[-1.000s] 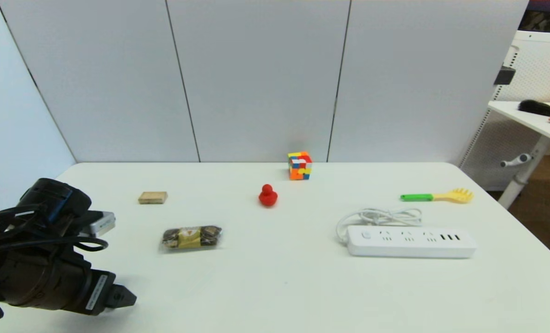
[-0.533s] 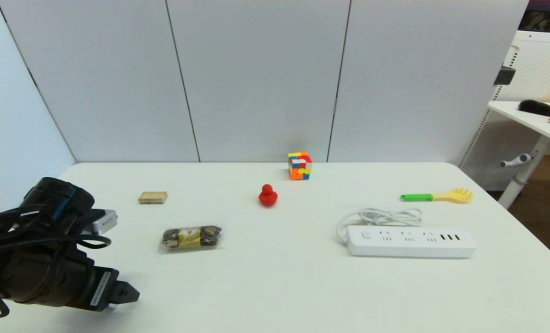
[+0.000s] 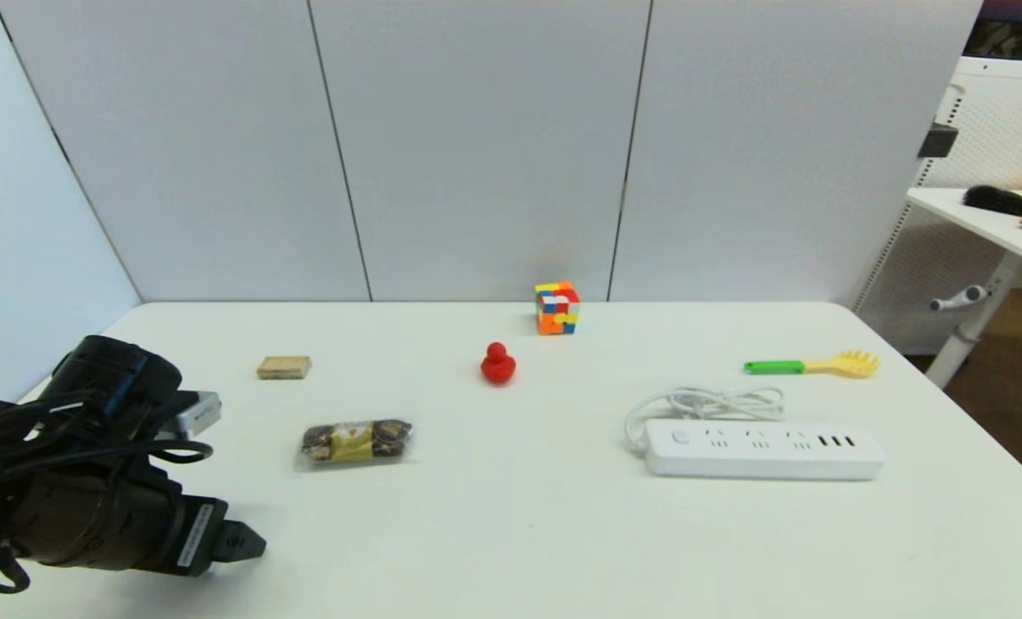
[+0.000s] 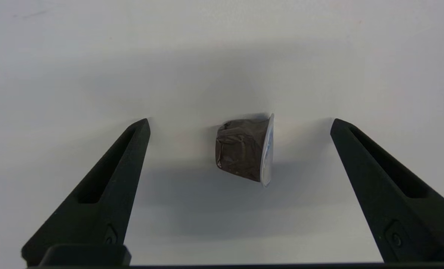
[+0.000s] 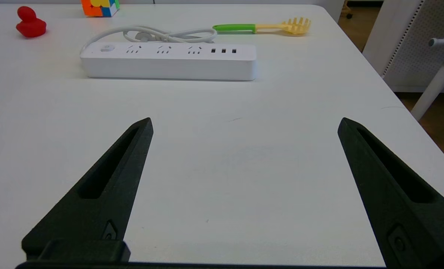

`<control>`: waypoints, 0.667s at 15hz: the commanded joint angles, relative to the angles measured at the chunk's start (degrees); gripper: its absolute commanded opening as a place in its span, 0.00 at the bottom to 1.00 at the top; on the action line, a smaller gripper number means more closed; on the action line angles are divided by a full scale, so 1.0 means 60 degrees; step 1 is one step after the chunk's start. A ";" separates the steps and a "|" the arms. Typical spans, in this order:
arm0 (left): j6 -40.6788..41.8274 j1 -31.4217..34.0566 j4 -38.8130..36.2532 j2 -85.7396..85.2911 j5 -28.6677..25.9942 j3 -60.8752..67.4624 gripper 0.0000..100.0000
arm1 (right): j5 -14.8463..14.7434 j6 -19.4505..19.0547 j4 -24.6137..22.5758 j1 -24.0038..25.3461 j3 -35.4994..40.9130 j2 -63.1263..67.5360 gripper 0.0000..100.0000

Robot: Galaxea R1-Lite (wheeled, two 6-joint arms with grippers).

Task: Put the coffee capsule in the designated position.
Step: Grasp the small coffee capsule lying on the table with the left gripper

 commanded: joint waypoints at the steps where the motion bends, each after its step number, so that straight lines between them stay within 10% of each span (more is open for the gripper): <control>1: -0.0038 -0.0013 0.0020 0.0003 0.0008 0.0076 1.00 | 0.0000 -0.0003 0.0006 0.0002 0.0000 0.0012 1.00; 10: -0.0038 -0.0013 0.0020 0.0003 0.0008 0.0120 1.00 | 0.0000 -0.0003 0.0006 0.0002 0.0000 0.0012 1.00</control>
